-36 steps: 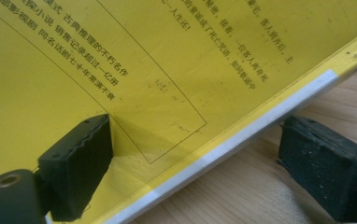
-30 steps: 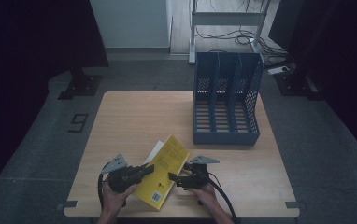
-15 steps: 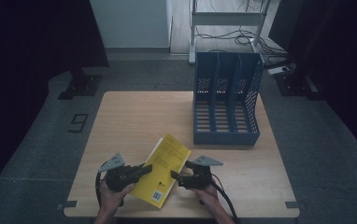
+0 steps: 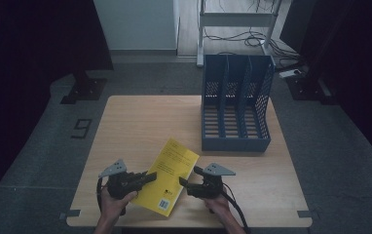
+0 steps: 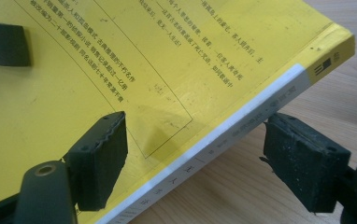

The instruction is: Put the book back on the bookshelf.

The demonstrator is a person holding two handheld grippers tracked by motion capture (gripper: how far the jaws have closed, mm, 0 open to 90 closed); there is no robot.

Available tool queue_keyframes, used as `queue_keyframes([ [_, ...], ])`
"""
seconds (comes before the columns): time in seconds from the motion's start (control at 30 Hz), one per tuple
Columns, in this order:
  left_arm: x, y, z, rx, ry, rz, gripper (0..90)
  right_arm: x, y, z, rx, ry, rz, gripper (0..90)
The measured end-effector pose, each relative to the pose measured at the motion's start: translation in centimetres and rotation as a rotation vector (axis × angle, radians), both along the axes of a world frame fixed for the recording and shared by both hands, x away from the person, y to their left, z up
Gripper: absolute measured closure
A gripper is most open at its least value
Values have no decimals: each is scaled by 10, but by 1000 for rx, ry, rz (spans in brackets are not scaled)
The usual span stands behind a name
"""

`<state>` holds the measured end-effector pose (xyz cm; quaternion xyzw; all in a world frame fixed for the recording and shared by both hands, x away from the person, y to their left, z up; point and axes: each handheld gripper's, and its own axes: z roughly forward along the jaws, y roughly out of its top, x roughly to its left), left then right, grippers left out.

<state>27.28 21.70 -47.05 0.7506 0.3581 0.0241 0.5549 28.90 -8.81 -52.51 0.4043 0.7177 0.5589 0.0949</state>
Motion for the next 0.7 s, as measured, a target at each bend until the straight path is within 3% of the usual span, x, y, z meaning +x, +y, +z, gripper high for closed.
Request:
queue_keyframes([
  [0.23,2,-2,-2,2,24,-6,771,-1,0,0,-19,-17,10,223],
  [0.4,3,-2,-3,22,41,19,797,-1,1,0,-26,-19,17,223],
  [0.53,0,-2,-2,17,23,40,827,-1,1,-1,-21,-23,21,224],
  [0.7,-2,-5,-1,5,2,22,829,2,-1,-3,-2,-7,27,222],
])
